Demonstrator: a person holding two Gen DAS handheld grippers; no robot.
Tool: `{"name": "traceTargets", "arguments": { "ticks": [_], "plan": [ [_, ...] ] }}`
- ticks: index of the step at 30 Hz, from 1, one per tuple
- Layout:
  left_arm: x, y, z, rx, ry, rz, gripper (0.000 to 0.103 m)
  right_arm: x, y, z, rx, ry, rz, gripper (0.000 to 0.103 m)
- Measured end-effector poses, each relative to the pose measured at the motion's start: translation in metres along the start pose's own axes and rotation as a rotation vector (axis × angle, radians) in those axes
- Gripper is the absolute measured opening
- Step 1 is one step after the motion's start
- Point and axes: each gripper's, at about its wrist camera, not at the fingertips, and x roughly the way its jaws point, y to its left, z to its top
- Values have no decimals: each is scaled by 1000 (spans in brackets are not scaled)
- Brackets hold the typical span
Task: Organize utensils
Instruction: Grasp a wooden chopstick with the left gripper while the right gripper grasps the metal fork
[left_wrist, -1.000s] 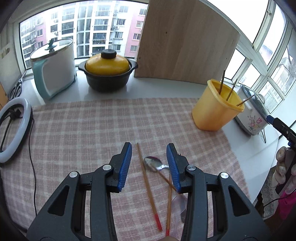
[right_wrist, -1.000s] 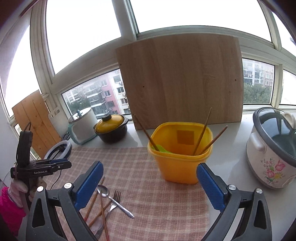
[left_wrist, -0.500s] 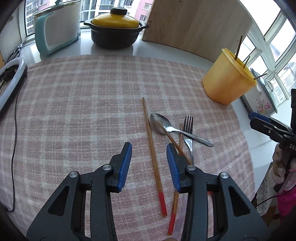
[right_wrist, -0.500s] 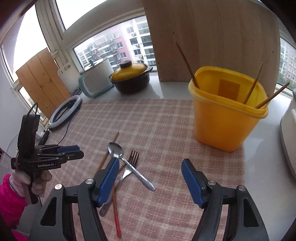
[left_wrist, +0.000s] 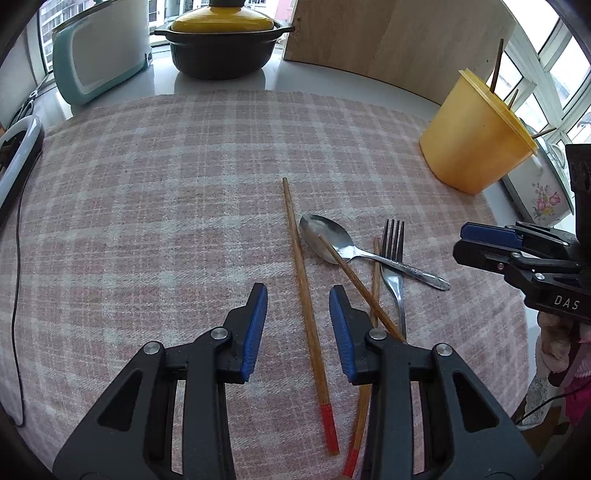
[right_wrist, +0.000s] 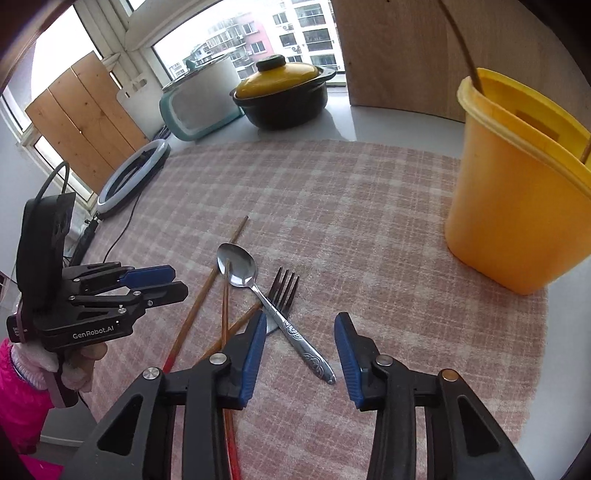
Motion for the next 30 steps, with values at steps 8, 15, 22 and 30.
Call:
{"name": "traceTargets", "arguments": {
  "ticks": [8,15,22,30],
  "plan": [
    [22,-6,4,44,46,29,32,34,-2,11,72,25,52,36],
    [30,-11,11,86,42,71,32,54,-2,19,76,56,51,33],
    [33,-11,17,113,30,121,12,59,-7,22,80,58,77,24],
    [32,-1,18,56,27,87,6,61,0,23,49,69,94,11]
  ]
}}
